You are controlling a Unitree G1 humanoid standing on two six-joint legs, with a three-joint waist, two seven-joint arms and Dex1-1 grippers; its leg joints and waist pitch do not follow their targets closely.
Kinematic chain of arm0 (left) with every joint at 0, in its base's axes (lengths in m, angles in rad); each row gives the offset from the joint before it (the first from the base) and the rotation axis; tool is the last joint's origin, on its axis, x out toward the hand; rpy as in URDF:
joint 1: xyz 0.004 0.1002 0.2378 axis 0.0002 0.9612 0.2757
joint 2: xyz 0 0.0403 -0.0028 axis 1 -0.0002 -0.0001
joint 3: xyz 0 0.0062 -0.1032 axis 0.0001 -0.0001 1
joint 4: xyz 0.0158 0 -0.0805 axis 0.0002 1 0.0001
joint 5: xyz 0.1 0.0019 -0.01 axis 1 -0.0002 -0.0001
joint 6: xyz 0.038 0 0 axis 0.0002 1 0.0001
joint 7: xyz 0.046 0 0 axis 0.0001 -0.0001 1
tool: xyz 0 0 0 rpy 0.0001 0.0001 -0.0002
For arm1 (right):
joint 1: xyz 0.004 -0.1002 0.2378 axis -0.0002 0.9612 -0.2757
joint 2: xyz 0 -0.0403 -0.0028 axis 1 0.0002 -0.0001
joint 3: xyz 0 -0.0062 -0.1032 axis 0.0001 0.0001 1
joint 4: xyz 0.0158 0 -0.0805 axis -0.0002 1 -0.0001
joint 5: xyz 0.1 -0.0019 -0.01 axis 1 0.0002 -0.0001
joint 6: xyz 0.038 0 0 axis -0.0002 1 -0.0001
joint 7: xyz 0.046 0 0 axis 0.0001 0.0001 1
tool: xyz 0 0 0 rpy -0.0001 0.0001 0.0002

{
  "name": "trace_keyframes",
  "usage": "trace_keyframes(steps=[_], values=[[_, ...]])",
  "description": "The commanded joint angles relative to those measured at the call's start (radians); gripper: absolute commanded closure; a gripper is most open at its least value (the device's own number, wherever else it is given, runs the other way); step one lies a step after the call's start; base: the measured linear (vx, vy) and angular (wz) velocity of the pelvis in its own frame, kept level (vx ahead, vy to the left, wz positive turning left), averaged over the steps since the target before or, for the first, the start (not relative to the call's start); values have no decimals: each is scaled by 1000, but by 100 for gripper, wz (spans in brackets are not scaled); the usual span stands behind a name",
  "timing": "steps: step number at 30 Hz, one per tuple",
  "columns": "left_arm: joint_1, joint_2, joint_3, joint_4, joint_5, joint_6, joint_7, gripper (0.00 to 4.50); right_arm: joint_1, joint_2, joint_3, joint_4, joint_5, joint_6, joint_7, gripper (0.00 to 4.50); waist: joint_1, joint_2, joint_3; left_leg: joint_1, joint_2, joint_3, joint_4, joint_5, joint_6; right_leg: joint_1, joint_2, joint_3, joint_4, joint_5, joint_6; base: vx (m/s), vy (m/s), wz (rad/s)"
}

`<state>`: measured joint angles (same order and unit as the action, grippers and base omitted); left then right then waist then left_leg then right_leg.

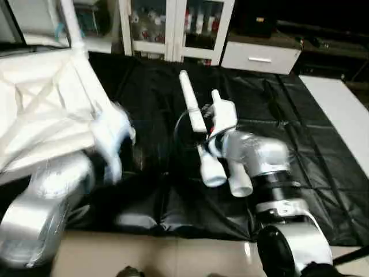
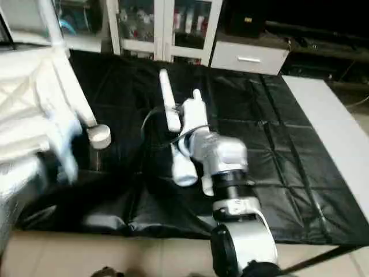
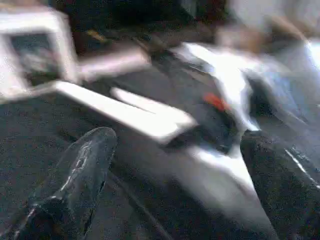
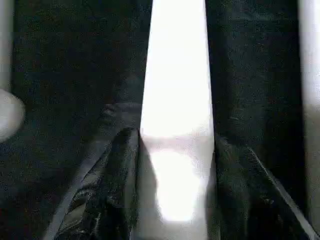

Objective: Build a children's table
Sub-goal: Pick table leg

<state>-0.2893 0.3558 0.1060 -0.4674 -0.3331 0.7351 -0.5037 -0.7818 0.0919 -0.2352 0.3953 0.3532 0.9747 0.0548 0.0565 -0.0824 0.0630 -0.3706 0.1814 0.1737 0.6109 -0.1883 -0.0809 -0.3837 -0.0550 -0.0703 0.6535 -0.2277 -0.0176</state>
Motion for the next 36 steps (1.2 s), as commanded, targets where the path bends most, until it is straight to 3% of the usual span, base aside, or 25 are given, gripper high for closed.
trace_keyframes(steps=[1, 2, 3, 4, 5, 6, 7, 10, 12, 14, 19, 20, 21, 22, 23, 24, 25, 26, 29, 30, 32, 35, 36], values=[[-52, -51, 44, 38, -32, 33, 92, 0, 10, -2, -75, -125, 125, 40, 59, 273, -2, 28, -67, 19, 53, -21, -85, -125, -82, 42, -81, 64, -70, 2, -104, 0, 0, 0], [-77, -82, 58, 52, -48, 47, 119, 0, 19, -3, -93, -165, 170, 53, 94, 273, 0, 24, -69, 21, 53, -21, -83, -116, -81, 42, -81, 64, -68, 21, -104, 0, 0, 0], [-77, -82, 58, 52, -48, 47, 119, 0, 19, -3, -93, -165, 170, 53, 94, 273, 3, 20, -71, 18, 52, -20, -80, -89, -68, 47, -84, 65, -66, 64, -112, 0, 0, 0], [-125, -135, 78, 81, -85, 58, 152, 0, 54, -31, -118, -244, 252, 77, 171, 273, 5, 25, -71, 16, 49, -19, -80, -68, -61, 48, -83, 65, -65, 85, -119, 0, 0, 0], [-125, -135, 78, 81, -85, 58, 152, 0, 54, -31, -118, -244, 252, 77, 171, 273, 14, 23, -75, 22, 52, -16, -75, -52, -50, 48, -85, 65, -65, 120, -123, 0, 0, 0], [-164, -167, 88, 100, -105, 65, 175, 0, 80, -73, -137, -292, 311, 132, 232, 273, 12, 14, -73, 19, 51, -16, -77, -42, -45, 50, -82, 65, -66, 131, -127, 0, 0, 0], [-197, -187, 102, 122, -124, 71, 189, 0, 96, -100, -150, -316, 351, 173, 269, 273, 23, 7, -75, 21, 51, -16, -74, -31, -33, 52, -84, 64, -67, 137, -128, 0, 0, 0], [-252, -216, 122, 147, -165, 95, 197, 0, 126, -138, -169, -363, 415, 233, 328, 273, 38, 4, -72, 19, 49, -15, -74, -37, -30, 54, -88, 64, -72, 82, -129, 0, 0, 0], [-274, -230, 129, 144, -187, 116, 198, 0, 140, -148, -182, -395, 445, 270, 334, 273, 37, -4, -70, 16, 50, -15, -75, -41, -29, 53, -90, 63, -76, 42, -131, 0, 0, 0], [-295, -248, 138, 132, -231, 146, 208, 0, 151, -159, -185, -439, 494, 309, 337, 273, 38, -1, -70, 18, 51, -15, -74, -40, -31, 51, -92, 64, -77, 10, -131, 0, 0, 0], [-316, -266, 143, 134, -268, 166, 221, 0, 160, -169, -160, -466, 512, 318, 348, 273, 36, -5, -67, 18, 52, -15, -75, -61, -40, 46, -92, 63, -86, -71, -118, 0, 0, 0], [-337, -284, 161, 151, -290, 188, 243, 0, 171, -178, -119, -496, 498, 308, 362, 273, 37, 4, -67, 17, 52, -17, -76, -63, -46, 46, -91, 63, -85, -69, -114, 0, 0, 0], [-338, -285, 162, 152, -292, 189, 245, 0, 172, -179, -117, -498, 497, 308, 362, 273, 37, 4, -67, 17, 52, -17, -76, -63, -46, 46, -91, 63, -85, -69, -114, 0, 0, 0], [-363, -307, 189, 169, -324, 228, 276, 0, 203, -212, -25, -566, 453, 268, 388, 273, 39, 11, -69, 17, 51, -19, -75, -54, -55, 49, -89, 62, -83, -31, -108, 0, 0, 0], [-372, -314, 198, 176, -335, 241, 286, 0, 217, -231, 20, -595, 426, 243, 401, 273, 41, 8, -68, 16, 52, -20, -75, -56, -60, 50, -90, 63, -85, -18, -100, 0, 0, 0], [-375, -315, 199, 180, -340, 244, 286, 0, 223, -234, 32, -603, 422, 231, 410, 273, 41, 6, -68, 15, 51, -21, -77, -58, -60, 52, -90, 63, -87, -19, -99, 0, 0, 0], [-380, -317, 200, 186, -348, 247, 287, 0, 233, -240, 50, -617, 415, 211, 424, 273, 42, 13, -67, 16, 52, -21, -78, -78, -65, 49, -91, 63, -91, -32, -98, 0, 0, 0], [-394, -328, 205, 211, -377, 265, 287, 0, 259, -251, 84, -640, 404, 175, 452, 273, 44, 3, -68, 17, 51, -20, -76, -90, -67, 49, -92, 63, -91, -51, -104, 0, 0, 0], [-406, -321, 194, 235, -370, 282, 286, 0, 263, -240, 83, -651, 413, 177, 448, 273, 45, 6, -67, 16, 51, -22, -79, -98, -61, 47, -90, 62, -91, -76, -101, 0, 0, 0], [-414, -313, 197, 255, -377, 300, 289, 0, 267, -232, 95, -657, 412, 162, 444, 273, 48, 25, -68, 18, 52, -25, -78, -101, -66, 46, -92, 62, -88, -71, -103, 0, 0, 0], [-419, -314, 206, 262, -387, 313, 296, 0, 271, -232, 106, -659, 408, 149, 445, 273, 45, 17, -68, 17, 50, -24, -78, -115, -70, 48, -90, 62, -91, -66, -106, 0, 0, 0], [-425, -302, 211, 267, -390, 322, 303, 0, 279, -230, 117, -650, 376, 93, 431, 273, 46, 31, -68, 15, 51, -26, -78, -104, -69, 49, -90, 62, -88, -29, -122, 0, 0, 0], [-430, -306, 237, 263, -422, 332, 315, 0, 281, -225, 111, -639, 360, 57, 416, 273, 46, 27, -68, 14, 51, -25, -78, -102, -69, 49, -91, 61, -88, -24, -125, 0, 0, 0]])
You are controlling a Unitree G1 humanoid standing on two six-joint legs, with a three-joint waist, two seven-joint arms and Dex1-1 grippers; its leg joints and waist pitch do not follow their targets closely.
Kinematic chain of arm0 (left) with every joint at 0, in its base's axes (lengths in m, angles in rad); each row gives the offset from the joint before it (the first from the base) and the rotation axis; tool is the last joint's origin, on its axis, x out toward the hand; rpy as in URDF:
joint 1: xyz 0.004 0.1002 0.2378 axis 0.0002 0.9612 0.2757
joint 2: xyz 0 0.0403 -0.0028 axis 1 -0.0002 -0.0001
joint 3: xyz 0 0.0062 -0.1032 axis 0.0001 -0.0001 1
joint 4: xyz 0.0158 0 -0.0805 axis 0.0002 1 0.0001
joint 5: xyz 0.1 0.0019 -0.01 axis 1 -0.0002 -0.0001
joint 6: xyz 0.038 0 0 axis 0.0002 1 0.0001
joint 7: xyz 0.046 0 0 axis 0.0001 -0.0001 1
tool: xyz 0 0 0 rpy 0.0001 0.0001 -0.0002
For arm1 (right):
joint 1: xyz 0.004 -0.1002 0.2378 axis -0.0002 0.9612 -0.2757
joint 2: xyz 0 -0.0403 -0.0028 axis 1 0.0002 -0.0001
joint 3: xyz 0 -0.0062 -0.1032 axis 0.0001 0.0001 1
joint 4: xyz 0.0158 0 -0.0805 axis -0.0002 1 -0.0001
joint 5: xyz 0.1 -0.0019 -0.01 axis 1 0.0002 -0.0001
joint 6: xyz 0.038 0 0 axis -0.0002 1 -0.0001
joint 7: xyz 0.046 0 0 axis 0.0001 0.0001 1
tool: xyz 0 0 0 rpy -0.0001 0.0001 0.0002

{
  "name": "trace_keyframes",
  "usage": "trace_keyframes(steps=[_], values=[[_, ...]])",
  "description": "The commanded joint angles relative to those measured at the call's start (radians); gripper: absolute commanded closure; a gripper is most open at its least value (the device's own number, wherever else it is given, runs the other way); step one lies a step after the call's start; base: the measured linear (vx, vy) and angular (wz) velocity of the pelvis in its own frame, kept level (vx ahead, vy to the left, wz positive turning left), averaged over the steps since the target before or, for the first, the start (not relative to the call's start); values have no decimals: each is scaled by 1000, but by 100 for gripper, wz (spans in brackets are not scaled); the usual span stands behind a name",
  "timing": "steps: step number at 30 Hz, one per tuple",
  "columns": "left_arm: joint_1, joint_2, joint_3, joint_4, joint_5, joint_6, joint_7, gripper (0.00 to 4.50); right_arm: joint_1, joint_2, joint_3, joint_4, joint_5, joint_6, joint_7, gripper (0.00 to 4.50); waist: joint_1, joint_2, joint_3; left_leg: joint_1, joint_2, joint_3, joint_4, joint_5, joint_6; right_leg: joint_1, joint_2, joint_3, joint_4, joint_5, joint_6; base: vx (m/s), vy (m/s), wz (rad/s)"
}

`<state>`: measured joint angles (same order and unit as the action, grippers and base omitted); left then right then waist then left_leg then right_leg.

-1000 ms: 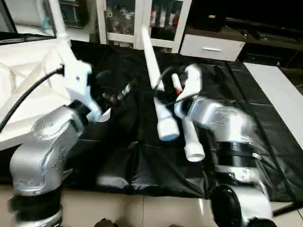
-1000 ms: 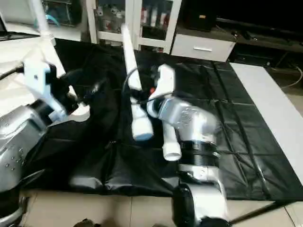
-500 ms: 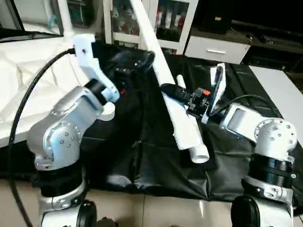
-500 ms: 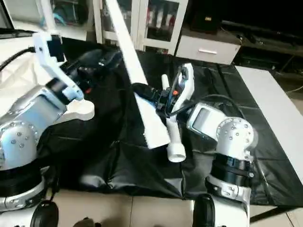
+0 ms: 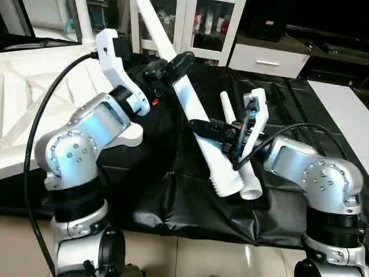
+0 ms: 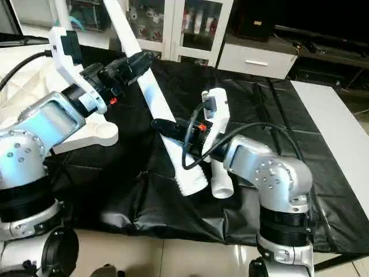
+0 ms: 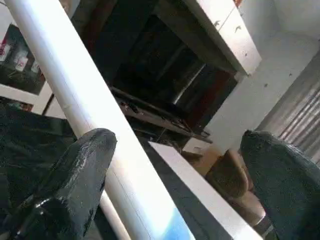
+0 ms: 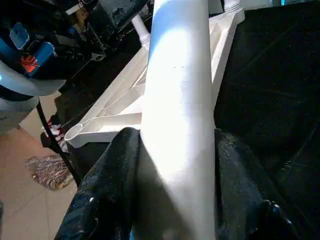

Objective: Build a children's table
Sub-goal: Pick table leg

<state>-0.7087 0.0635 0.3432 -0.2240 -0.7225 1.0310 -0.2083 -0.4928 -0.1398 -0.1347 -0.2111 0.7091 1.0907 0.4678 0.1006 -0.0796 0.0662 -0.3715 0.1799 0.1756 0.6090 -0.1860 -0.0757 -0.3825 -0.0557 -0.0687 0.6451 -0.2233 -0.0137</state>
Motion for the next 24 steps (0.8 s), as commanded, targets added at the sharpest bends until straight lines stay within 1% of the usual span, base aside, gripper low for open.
trace_keyframes(steps=[1, 2, 3, 4, 5, 6, 7, 8, 9, 10, 11, 12, 13, 14, 15, 16, 17, 18, 19, 20, 21, 22, 24], values=[[-11, -14, 1, 19, -34, 37, 20, 0, -9, 8, 10, -32, 3, -61, 1, 273, 1, 33, -72, 17, 52, -27, -75, -103, -77, 48, -90, 60, -77, -9, -143, 0, 0, 0], [-15, -16, 26, 14, -61, 49, 32, 0, -17, 18, -9, -17, -15, -94, -24, 273, 4, 50, -73, 17, 51, -29, -74, -106, -80, 48, -90, 60, -71, 3, -156, 0, 0, 0], [-16, -16, 35, 14, -68, 51, 36, 0, -22, 22, -17, -12, -24, -106, -34, 273, 0, 40, -72, 15, 50, -26, -74, -109, -74, 49, -88, 60, -77, 6, -156, 0, 0, 0], [-16, -22, 53, 18, -80, 48, 45, 0, -27, 28, -33, -2, -29, -119, -46, 273, 2, 36, -71, 16, 49, -25, -74, -110, -68, 50, -89, 61, -76, -1, -164, 0, 0, 0], [-18, -31, 76, 26, -93, 46, 62, 0, -33, 35, -50, 7, -34, -133, -61, 273, 2, 34, -71, 13, 48, -24, -73, -102, -59, 52, -89, 62, -76, -5, -170, 0, 0, 0], [-19, -36, 94, 35, -101, 44, 75, 0, -37, 42, -63, 13, -34, -140, -73, 273, 3, 38, -70, 14, 50, -24, -74, -99, -57, 50, -90, 62, -75, -7, -170, 0, 0, 0], [-19, -39, 107, 42, -108, 44, 83, 0, -45, 56, -80, 16, -25, -145, -86, 273, 3, 50, -70, 14, 49, -25, -74, -102, -59, 49, -89, 61, -75, -10, -169, 0, 0, 0], [-17, -40, 109, 43, -112, 45, 82, 0, -46, 60, -82, 14, -21, -146, -88, 274, 1, 44, -70, 15, 48, -24, -75, -108, -57, 49, -86, 61, -78, -14, -161, 0, 0, 0], [-17, -40, 109, 43, -112, 45, 82, 0, -46, 60, -82, 14, -21, -146, -88, 274, 1, 44, -70, 15, 48, -24, -75, -108, -57, 49, -86, 61, -78, -14, -161, 0, 0, 0], [-16, -43, 113, 43, -121, 47, 81, 0, -45, 61, -74, 7, -19, -145, -82, 274, 2, 61, -71, 15, 48, -27, -74, -106, -61, 50, -87, 61, -74, -4, -157, 0, 0, 0], [-20, -47, 111, 47, -132, 50, 81, 0, -37, 56, -53, -7, -18, -145, -67, 274, -1, 51, -72, 15, 49, -27, -75, -106, -58, 52, -84, 59, -76, 18, -156, 0, 0, 0], [-28, -51, 108, 54, -148, 55, 84, 0, -26, 50, -25, -22, -13, -148, -51, 274, 0, 52, -72, 14, 49, -26, -74, -102, -56, 53, -85, 60, -75, 25, -158, 0, 0, 0], [-32, -53, 107, 58, -153, 56, 84, 0, -21, 48, -14, -29, -10, -147, -43, 274, 2, 54, -72, 14, 49, -26, -74, -99, -53, 53, -86, 60, -75, 32, -162, 0, 0, 0], [-40, -53, 102, 69, -161, 62, 85, 0, -5, 35, 20, -49, -4, -139, -17, 274, 3, 51, -72, 14, 48, -26, -74, -97, -47, 54, -86, 60, -75, 36, -164, 0, 0, 0], [-40, -53, 102, 69, -161, 62, 85, 0, -5, 35, 20, -49, -4, -139, -17, 274, 4, 51, -71, 14, 49, -26, -74, -95, -46, 56, -87, 60, -76, 36, -162, 0, 0, 0], [-45, -53, 84, 81, -158, 67, 78, 0, 24, 6, 86, -83, -8, -126, 25, 274, 5, 53, -70, 13, 49, -27, -75, -96, -42, 57, -87, 60, -77, 28, -157, 0, 0, 0], [-44, -54, 79, 82, -158, 69, 77, 0, 28, 3, 96, -87, -9, -124, 30, 274, 7, 53, -70, 14, 50, -27, -74, -99, -41, 57, -87, 61, -78, 24, -151, 0, 0, 0], [-40, -57, 60, 83, -156, 78, 70, 0, 41, -5, 126, -100, -11, -118, 45, 274, 6, 54, -69, 13, 51, -29, -76, -101, -41, 56, -89, 61, -77, 20, -153, 0, 0, 0], [-38, -58, 53, 82, -156, 81, 68, 0, 45, -7, 134, -104, -12, -116, 49, 274, 5, 53, -68, 13, 51, -28, -76, -106, -41, 56, -89, 61, -79, 9, -153, 0, 0, 0], [-33, -67, 44, 80, -165, 93, 67, 0, 51, -9, 152, -107, -16, -116, 52, 274, 6, 53, -67, 13, 52, -27, -76, -116, -46, 53, -91, 63, -81, -20, -153, 0, 0, 0], [-31, -67, 39, 76, -166, 96, 64, 0, 50, -7, 156, -107, -18, -117, 49, 274, 6, 53, -67, 14, 52, -28, -76, -118, -49, 53, -91, 62, -81, -27, -155, 0, 0, 0], [-29, -68, 38, 74, -170, 95, 60, 0, 49, -6, 160, -102, -24, -120, 47, 274, 5, 60, -66, 15, 52, -27, -76, -132, -52, 50, -89, 62, -85, -38, -157, 0, 0, 0], [-22, -69, 36, 79, -164, 91, 73, 0, 49, -3, 160, -90, -35, -131, 38, 274, 5, 55, -66, 14, 51, -28, -76, -129, -51, 52, -90, 62, -83, -48, -160, 0, 0, 0]])
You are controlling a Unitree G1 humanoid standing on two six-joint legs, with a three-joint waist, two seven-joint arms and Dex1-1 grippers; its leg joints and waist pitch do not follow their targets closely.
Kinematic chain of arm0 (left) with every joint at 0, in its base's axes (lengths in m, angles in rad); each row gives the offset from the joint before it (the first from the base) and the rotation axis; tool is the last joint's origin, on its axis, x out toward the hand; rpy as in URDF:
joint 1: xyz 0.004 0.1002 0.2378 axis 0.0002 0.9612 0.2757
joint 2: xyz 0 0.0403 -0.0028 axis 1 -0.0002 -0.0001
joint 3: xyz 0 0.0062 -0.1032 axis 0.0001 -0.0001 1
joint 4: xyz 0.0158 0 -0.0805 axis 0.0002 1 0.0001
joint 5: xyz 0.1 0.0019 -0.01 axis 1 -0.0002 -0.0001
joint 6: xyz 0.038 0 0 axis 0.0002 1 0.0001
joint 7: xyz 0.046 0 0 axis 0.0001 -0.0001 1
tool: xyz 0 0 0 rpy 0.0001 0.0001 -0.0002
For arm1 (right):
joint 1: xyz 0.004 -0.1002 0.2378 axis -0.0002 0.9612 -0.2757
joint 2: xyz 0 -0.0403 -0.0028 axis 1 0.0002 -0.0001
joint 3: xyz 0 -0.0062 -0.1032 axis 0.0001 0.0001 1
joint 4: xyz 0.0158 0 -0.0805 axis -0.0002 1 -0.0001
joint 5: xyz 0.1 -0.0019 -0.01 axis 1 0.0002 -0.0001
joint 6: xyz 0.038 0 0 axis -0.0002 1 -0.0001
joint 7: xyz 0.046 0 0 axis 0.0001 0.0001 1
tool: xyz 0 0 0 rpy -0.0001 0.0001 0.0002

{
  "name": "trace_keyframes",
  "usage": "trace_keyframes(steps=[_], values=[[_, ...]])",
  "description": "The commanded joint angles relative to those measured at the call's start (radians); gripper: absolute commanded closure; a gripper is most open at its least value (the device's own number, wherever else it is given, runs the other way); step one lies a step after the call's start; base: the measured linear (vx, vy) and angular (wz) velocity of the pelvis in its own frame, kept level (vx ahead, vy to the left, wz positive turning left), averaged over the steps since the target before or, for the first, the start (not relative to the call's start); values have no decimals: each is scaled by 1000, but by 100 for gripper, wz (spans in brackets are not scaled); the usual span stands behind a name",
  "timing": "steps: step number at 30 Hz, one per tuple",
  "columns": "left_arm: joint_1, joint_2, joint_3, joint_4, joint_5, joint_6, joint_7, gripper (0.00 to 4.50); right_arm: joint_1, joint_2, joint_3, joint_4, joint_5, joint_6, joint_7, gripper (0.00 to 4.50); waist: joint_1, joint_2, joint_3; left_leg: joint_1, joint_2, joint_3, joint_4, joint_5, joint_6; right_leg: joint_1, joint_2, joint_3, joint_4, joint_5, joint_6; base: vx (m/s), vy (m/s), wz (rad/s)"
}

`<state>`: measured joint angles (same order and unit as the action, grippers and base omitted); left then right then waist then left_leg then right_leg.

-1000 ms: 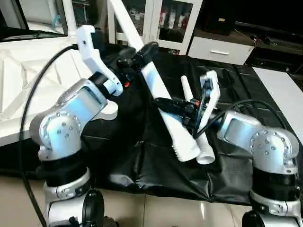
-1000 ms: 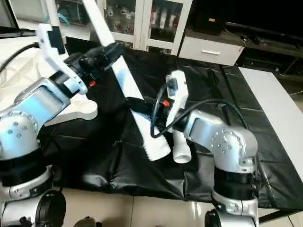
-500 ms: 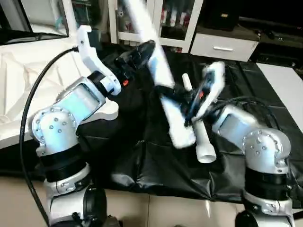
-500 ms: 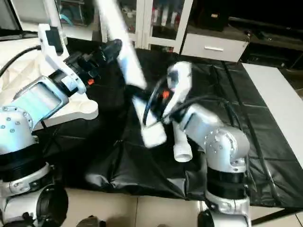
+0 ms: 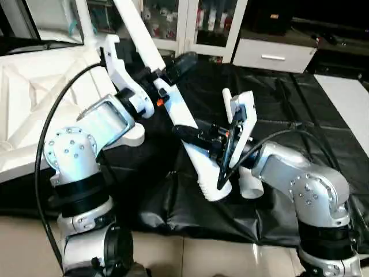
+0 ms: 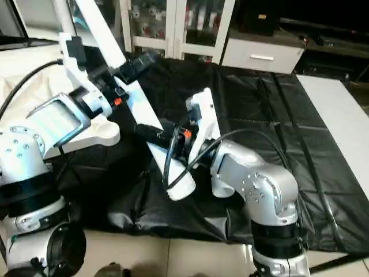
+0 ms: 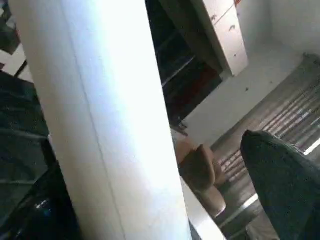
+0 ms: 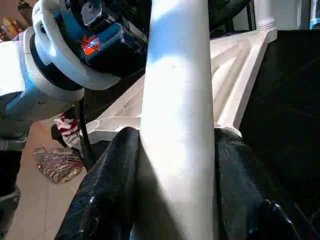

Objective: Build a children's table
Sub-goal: Pick table leg

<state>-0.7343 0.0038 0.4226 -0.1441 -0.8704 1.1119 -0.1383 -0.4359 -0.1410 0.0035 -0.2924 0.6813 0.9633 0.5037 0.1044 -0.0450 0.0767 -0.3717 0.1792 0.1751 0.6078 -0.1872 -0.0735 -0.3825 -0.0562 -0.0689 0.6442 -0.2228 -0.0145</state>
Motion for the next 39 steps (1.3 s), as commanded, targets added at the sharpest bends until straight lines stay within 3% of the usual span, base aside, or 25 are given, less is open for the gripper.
trace_keyframes(steps=[1, 2, 4, 6, 7, 8, 10, 14, 16, 18, 20, 21, 22, 23, 24, 33, 34, 35, 39], values=[[5, -7, -45, 3, -12, 7, 11, 0, -8, 0, 20, -4, -9, -9, -5, 274, 0, 11, -76, 12, 52, -26, -75, -122, -50, 53, -90, 63, -85, -52, -156, 0, 0, 0], [10, -2, -38, 2, -21, 17, 17, 17, -12, 8, 12, 0, -7, -11, -16, 274, 3, 24, -76, 13, 51, -27, -74, -115, -50, 52, -91, 63, -81, -53, -155, 0, 0, 0], [19, 3, -28, -3, -31, 29, 29, 34, -13, 6, 10, 2, -6, -22, -23, 274, -1, 25, -77, 14, 52, -28, -74, -112, -50, 50, -88, 62, -81, -37, -156, 0, 0, 0], [27, 4, -25, -7, -38, 39, 33, 38, -15, 2, 8, 2, -6, -26, -25, 274, 0, 22, -79, 13, 52, -27, -73, -104, -49, 52, -88, 62, -78, -16, -160, 0, 0, 0], [33, 4, -27, -11, -38, 45, 32, 61, -19, 2, 1, 5, -6, -27, -28, 274, 0, 24, -78, 13, 52, -27, -73, -101, -48, 51, -87, 62, -77, -8, -162, 0, 0, 0], [35, 4, -29, -13, -37, 47, 31, 72, -21, 3, -3, 7, -5, -28, -29, 274, 1, 17, -78, 13, 51, -26, -73, -99, -45, 52, -88, 62, -77, -11, -163, 0, 0, 0], [44, 4, -33, -19, -36, 51, 29, 80, -26, 5, -7, 17, -10, -33, -30, 274, 0, 15, -77, 12, 51, -25, -73, -98, -43, 53, -89, 63, -79, -21, -160, 0, 0, 0], [48, 4, -33, -23, -37, 53, 30, 105, -29, 6, -5, 22, -16, -37, -29, 274, 1, 18, -77, 13, 51, -25, -73, -105, -44, 51, -90, 63, -81, -44, -152, 0, 0, 0], [61, 7, -33, -37, -41, 58, 29, 123, -38, 10, -3, 28, -20, -39, -32, 274, 0, 10, -78, 12, 52, -25, -73, -89, -40, 52, -90, 63, -77, -35, -151, 0, 0, 0], [71, 10, -35, -47, -46, 57, 34, 135, -47, 8, -5, 32, -20, -39, -33, 274, -1, 14, -77, 13, 52, -25, -73, -92, -41, 50, -89, 63, -79, -42, -149, 0, 0, 0], [78, 12, -39, -50, -48, 52, 37, 169, -55, 2, -8, 41, -23, -42, -34, 274, 0, 4, -77, 13, 52, -23, -73, -81, -37, 50, -90, 63, -77, -47, -143, 0, 0, 0], [80, 13, -39, -50, -48, 51, 38, 169, -56, 1, -9, 44, -23, -43, -34, 274, -1, 5, -76, 13, 51, -22, -73, -80, -36, 49, -89, 64, -78, -48, -142, 0, 0, 0], [82, 15, -40, -52, -48, 50, 38, 169, -57, 2, -9, 45, -23, -43, -36, 274, 0, 20, -76, 13, 51, -24, -72, -82, -39, 47, -89, 63, -77, -46, -141, 0, 0, 0], [84, 15, -39, -55, -48, 49, 38, 186, -58, 2, -5, 47, -24, -45, -35, 274, -3, 14, -76, 12, 51, -23, -72, -84, -38, 48, -87, 64, -80, -42, -137, 0, 0, 0], [86, 14, -37, -58, -48, 49, 39, 207, -58, 0, -2, 46, -24, -46, -34, 274, -2, 16, -78, 13, 51, -24, -72, -82, -40, 49, -87, 63, -77, -31, -138, 0, 0, 0], [62, 43, -57, -35, -14, 12, 27, 253, -77, 4, -7, 67, -31, -55, -41, 274, -3, 11, -78, 13, 50, -24, -73, -89, -41, 50, -87, 63, -79, -43, -136, 0, 0, 0], [62, 46, -59, -35, -13, 11, 26, 258, -78, 5, -7, 67, -32, -55, -41, 239, -3, 11, -78, 13, 50, -23, -72, -85, -42, 50, -86, 63, -78, -37, -136, 0, 0, 0], [57, 60, -67, -41, -6, 2, 18, 259, -83, 7, -6, 69, -31, -53, -45, 218, -5, 0, -78, 14, 50, -22, -72, -78, -38, 50, -86, 63, -77, -35, -135, 0, 0, 0], [41, 70, -72, -49, -4, -7, 17, 263, -96, 1, -11, 73, -25, -45, -39, 196, -5, 9, -79, 13, 50, -23, -71, -64, -39, 50, -86, 63, -73, -19, -128, 0, 0, 0]])
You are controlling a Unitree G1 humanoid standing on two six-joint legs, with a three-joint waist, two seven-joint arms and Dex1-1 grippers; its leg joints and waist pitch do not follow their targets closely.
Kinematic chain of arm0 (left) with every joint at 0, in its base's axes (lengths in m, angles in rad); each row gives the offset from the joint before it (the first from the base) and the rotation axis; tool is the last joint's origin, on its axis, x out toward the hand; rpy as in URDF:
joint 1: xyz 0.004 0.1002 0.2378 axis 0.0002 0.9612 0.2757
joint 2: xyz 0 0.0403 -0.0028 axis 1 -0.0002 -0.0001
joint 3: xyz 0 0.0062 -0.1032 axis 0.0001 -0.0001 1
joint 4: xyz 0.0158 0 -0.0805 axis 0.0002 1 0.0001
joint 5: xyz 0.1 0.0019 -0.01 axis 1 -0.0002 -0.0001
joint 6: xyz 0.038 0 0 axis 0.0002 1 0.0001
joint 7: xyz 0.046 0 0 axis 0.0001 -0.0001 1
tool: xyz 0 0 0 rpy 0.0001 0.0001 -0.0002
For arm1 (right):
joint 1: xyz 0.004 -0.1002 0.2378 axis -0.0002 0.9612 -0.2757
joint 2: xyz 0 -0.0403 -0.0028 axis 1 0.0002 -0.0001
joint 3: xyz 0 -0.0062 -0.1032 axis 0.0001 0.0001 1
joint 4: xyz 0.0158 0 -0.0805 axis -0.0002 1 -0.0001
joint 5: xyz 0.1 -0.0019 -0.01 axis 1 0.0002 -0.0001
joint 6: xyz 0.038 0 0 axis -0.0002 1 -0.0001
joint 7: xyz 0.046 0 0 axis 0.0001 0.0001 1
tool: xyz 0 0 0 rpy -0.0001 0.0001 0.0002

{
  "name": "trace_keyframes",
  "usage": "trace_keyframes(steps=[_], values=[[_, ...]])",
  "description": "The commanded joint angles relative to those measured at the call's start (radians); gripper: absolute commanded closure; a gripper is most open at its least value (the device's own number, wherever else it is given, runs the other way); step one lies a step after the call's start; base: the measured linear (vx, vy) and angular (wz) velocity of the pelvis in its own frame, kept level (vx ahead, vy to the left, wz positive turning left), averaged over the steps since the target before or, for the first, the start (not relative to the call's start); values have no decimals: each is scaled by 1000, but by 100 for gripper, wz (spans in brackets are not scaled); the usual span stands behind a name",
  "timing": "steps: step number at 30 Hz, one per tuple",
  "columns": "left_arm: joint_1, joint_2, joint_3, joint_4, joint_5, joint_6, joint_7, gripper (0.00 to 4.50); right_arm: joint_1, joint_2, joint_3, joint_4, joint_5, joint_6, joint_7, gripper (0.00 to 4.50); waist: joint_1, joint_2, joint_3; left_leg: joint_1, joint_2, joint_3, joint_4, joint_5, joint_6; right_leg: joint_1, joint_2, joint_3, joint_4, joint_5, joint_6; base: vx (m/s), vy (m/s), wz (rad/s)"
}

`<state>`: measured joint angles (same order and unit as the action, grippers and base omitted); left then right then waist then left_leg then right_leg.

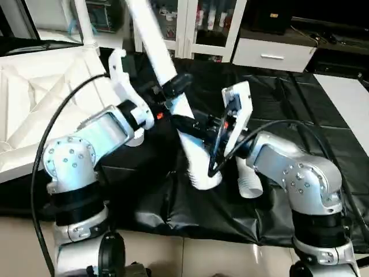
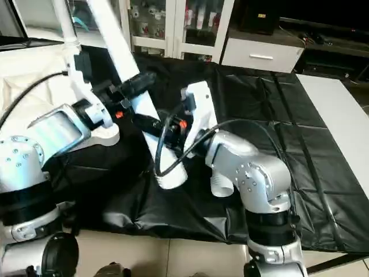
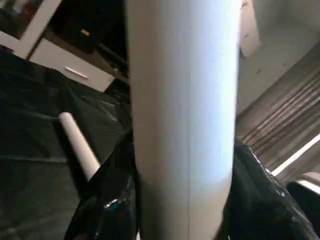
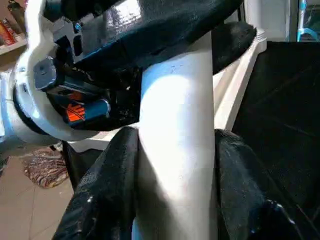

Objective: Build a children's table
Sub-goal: Pick table leg

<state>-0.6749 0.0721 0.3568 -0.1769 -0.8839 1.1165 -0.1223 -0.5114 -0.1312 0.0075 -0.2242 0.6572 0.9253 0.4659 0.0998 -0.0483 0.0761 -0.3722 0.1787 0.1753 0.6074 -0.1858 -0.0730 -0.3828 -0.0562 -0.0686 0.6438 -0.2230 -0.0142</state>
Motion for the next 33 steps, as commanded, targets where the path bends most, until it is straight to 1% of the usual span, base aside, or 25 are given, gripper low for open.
trace_keyframes(steps=[1, 2, 3, 4, 5, 6, 7, 8, 9, 10, 11, 12, 14, 16, 17, 19, 20, 23, 26, 29, 33], values=[[-21, 5, -13, -18, 12, -16, -5, 266, -23, -16, -16, 9, 0, -7, 5, 184, -1, 12, -78, 14, 50, -22, -71, -65, -40, 50, -86, 63, -74, -14, -129, 0, 0, 0], [-23, 7, -18, -17, 12, -19, -7, 268, -25, -23, -17, 15, -2, -8, 10, 172, -2, 3, -78, 13, 50, -21, -71, -66, -38, 52, -85, 63, -74, -15, -129, 0, 0, 0], [-23, 7, -18, -17, 12, -19, -7, 269, -25, -23, -17, 15, -2, -8, 10, 158, -1, 6, -78, 14, 50, -21, -70, -65, -38, 51, -87, 63, -74, -21, -132, 0, 0, 0], [-28, 13, -26, -14, 13, -21, -17, 269, -30, -31, -16, 22, -10, -5, 8, 151, 0, -2, -77, 12, 49, -20, -70, -60, -34, 52, -87, 63, -73, -30, -131, 0, 0, 0], [-30, 25, -40, -13, 15, -21, -32, 269, -35, -39, -16, 26, -11, 1, 10, 151, 1, 14, -77, 14, 50, -21, -69, -59, -38, 49, -88, 64, -73, -31, -131, 0, 0, 0], [-40, 48, -63, -6, 15, -18, -64, 269, -48, -74, -6, 37, -19, 18, 30, 133, 0, 21, -78, 15, 49, -22, -69, -64, -42, 47, -86, 63, -75, -33, -129, 0, 0, 0], [-40, 49, -64, -5, 15, -18, -66, 269, -49, -76, -5, 38, -19, 19, 32, 133, -2, 12, -81, 17, 49, -21, -68, -73, -45, 50, -81, 62, -74, -32, -123, 0, 0, 0], [-53, 72, -90, 3, 14, -17, -105, 269, -62, -134, 16, 50, -26, 46, 75, 129, -2, 13, -79, 17, 49, -20, -69, -71, -45, 48, -81, 63, -74, -24, -124, 0, 0, 0], [-57, 80, -101, 6, 14, -19, -122, 270, -66, -160, 25, 55, -26, 59, 94, 127, 1, 13, -80, 17, 48, -21, -67, -66, -45, 52, -80, 62, -72, -14, -123, 0, 0, 0], [-57, 80, -101, 6, 14, -19, -122, 270, -66, -160, 25, 55, -26, 59, 94, 127, 1, 11, -79, 15, 47, -20, -67, -61, -43, 52, -81, 63, -72, -4, -126, 0, 0, 0], [-72, 101, -134, 16, 18, -17, -169, 271, -82, -231, 68, 70, -23, 103, 159, 127, 1, 16, -81, 14, 46, -21, -65, -53, -39, 55, -81, 63, -69, 10, -135, 0, 0, 0], [-77, 112, -155, 17, 22, -15, -193, 271, -90, -258, 86, 76, -15, 126, 189, 127, 1, 13, -81, 14, 45, -21, -64, -50, -34, 56, -79, 63, -72, 13, -135, 0, 0, 0], [-87, 123, -183, 21, 28, -15, -223, 271, -102, -289, 107, 87, -8, 149, 223, 127, 1, 10, -80, 12, 47, -19, -64, -53, -27, 56, -84, 64, -71, 16, -155, 0, 0, 0], [-93, 125, -194, 24, 30, -18, -237, 271, -109, -301, 115, 94, -1, 171, 233, 127, 0, 9, -81, 11, 48, -19, -62, -49, -22, 59, -85, 63, -70, 12, -175, 0, 0, 0], [-95, 129, -201, 26, 30, -23, -243, 271, -113, -309, 122, 97, 1, 179, 239, 127, 1, 2, -82, 10, 48, -19, -62, -39, -18, 61, -87, 63, -67, 15, -186, 0, 0, 0], [-100, 138, -218, 34, 31, -29, -262, 271, -120, -326, 141, 105, -1, 186, 257, 127, -1, 5, -82, 12, 50, -19, -61, -37, -16, 58, -87, 63, -68, 15, -194, 0, 0, 0], [-103, 146, -230, 40, 37, -35, -273, 271, -124, -339, 158, 109, -5, 184, 274, 127, -1, -3, -82, 12, 50, -18, -60, -38, -11, 59, -87, 62, -68, 10, -198, 0, 0, 0], [-105, 158, -246, 48, 47, -48, -294, 271, -129, -349, 171, 115, -3, 187, 302, 127, -1, -1, -80, 11, 50, -17, -60, -40, -7, 58, -88, 64, -69, -2, -201, 0, 0, 0], [-105, 160, -250, 46, 49, -49, -308, 271, -126, -343, 179, 117, -7, 186, 311, 127, -1, -2, -81, 12, 51, -17, -60, -34, -4, 57, -88, 63, -68, -3, -206, 0, 0, 0], [-102, 166, -259, 40, 43, -45, -323, 271, -125, -335, 195, 121, -15, 171, 316, 127, 0, -1, -81, 11, 51, -17, -60, -36, -5, 57, -89, 63, -67, -11, -207, 0, 0, 0], [-95, 176, -271, 34, 35, -44, -337, 271, -125, -329, 198, 125, -16, 155, 325, 127, 0, 1, -81, 12, 51, -17, -60, -44, -10, 56, -89, 63, -67, -20, -205, 0, 0, 0]])
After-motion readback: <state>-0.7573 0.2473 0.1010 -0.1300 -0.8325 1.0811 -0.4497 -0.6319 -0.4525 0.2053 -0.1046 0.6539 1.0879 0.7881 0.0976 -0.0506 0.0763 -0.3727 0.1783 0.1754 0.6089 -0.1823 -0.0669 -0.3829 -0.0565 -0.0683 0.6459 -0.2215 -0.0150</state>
